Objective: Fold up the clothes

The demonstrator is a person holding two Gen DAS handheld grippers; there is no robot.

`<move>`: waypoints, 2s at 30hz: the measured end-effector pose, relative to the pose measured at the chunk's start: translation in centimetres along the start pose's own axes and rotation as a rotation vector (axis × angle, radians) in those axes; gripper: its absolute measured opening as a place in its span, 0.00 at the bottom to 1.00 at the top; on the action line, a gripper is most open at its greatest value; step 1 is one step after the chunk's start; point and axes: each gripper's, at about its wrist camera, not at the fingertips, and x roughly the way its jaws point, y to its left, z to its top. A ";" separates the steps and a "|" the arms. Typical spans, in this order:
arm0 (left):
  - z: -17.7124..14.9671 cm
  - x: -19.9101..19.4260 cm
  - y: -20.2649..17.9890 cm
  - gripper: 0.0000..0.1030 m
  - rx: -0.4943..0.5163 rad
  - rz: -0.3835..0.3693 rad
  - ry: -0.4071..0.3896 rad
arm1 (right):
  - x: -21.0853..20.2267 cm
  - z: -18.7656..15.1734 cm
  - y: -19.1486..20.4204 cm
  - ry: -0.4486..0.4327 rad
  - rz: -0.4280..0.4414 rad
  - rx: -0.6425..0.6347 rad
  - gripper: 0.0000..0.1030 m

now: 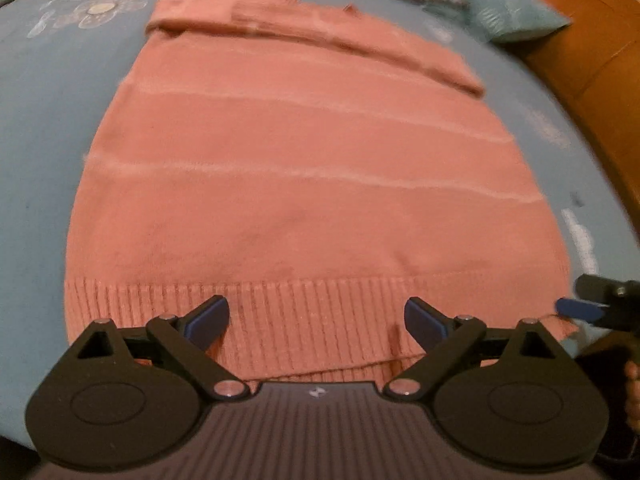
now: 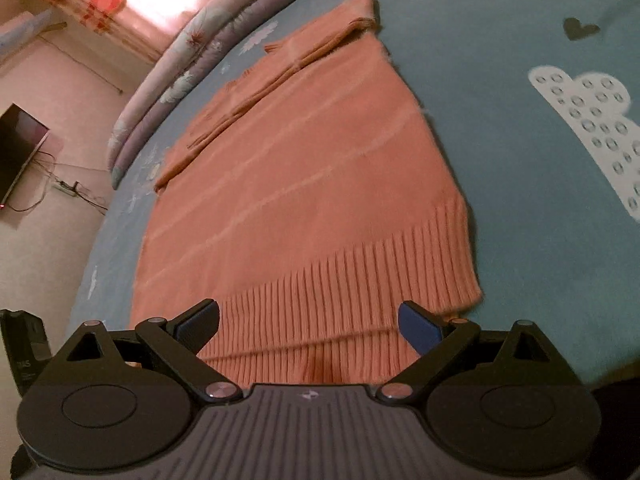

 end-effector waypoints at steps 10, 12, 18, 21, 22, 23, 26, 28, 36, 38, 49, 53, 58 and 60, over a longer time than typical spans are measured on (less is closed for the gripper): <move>-2.5 -3.8 0.5 0.92 -0.019 0.008 -0.034 | -0.3 -0.5 0.5 -0.040 -0.022 0.004 0.99; -3.0 -5.3 0.5 0.92 -0.018 -0.009 -0.090 | -0.9 -1.0 1.3 -0.055 -0.046 -0.030 0.91; -5.7 -8.7 -3.2 0.92 0.392 0.112 -0.314 | -3.4 -4.1 5.9 -0.201 -0.173 -0.471 0.68; -7.6 -8.2 -5.2 0.85 0.627 0.149 -0.325 | -3.1 -5.5 8.5 -0.178 -0.194 -0.718 0.64; -8.2 -7.9 -5.7 0.75 0.687 0.152 -0.315 | -2.8 -5.8 9.2 -0.156 -0.190 -0.778 0.63; -8.7 -7.5 -6.2 0.69 0.748 0.155 -0.305 | -2.1 -6.1 9.7 -0.126 -0.176 -0.825 0.60; -10.1 -6.2 -7.3 0.55 0.891 0.162 -0.264 | 0.2 -7.0 10.8 -0.062 -0.163 -0.950 0.54; -10.4 -5.3 -7.7 0.56 0.928 0.185 -0.265 | 1.9 -7.6 11.7 -0.049 -0.201 -1.062 0.52; -8.7 -1.9 -8.0 0.58 0.974 0.194 -0.221 | 6.5 -8.1 13.6 0.000 -0.254 -1.214 0.52; -8.7 -1.0 -8.3 0.59 1.023 0.199 -0.218 | 6.9 -8.2 13.7 0.004 -0.262 -1.222 0.52; -10.2 0.4 -9.8 0.61 1.423 0.256 -0.170 | 5.5 -7.8 12.9 -0.016 -0.261 -1.130 0.55; -10.4 0.9 -10.2 0.66 1.533 0.285 -0.173 | 4.6 -7.9 12.6 -0.044 -0.267 -1.099 0.56; -8.8 -0.1 -10.6 0.66 1.433 0.310 -0.244 | 3.6 -8.2 12.3 -0.065 -0.252 -1.074 0.56; -7.2 -0.6 -10.4 0.66 1.361 0.307 -0.267 | 3.4 -8.4 12.3 -0.059 -0.241 -1.087 0.56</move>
